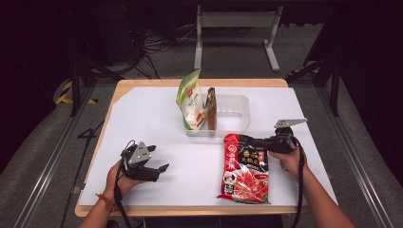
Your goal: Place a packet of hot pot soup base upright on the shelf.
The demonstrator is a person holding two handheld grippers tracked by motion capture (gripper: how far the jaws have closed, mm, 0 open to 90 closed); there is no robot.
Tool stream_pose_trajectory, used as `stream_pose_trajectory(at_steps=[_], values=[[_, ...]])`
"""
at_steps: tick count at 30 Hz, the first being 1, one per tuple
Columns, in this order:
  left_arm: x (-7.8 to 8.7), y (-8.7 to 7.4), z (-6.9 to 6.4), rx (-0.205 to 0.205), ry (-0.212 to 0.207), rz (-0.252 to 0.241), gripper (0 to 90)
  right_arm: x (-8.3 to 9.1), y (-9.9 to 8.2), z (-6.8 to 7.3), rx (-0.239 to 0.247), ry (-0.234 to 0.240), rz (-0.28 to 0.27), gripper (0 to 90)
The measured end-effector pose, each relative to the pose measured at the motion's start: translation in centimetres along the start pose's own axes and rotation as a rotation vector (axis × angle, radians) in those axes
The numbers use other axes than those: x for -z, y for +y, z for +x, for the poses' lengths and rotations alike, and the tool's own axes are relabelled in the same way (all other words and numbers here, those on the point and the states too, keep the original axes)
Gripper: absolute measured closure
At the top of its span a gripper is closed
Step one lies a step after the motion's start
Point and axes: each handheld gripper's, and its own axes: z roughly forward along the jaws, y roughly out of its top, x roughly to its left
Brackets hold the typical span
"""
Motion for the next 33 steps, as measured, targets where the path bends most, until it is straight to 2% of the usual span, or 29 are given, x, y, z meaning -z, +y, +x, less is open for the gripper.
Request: stream_pose_trajectory(at_steps=[15,18,23,33], values=[[0.2,-0.1,0.2,0.009,0.004,-0.011,18.7,2.3,1.1,2.0,0.038,0.029,-0.081,87.9],[0.2,-0.1,0.2,0.011,0.004,-0.013,18.7,2.7,1.3,2.3,0.030,0.052,-0.109,88.0],[0.3,0.0,0.2,0.008,0.005,-0.012,18.8,3.1,1.6,2.8,0.030,0.051,-0.130,88.2],[0.5,0.0,0.2,0.016,0.005,-0.026,19.4,5.0,2.8,4.5,0.085,0.044,-0.219,88.8]])
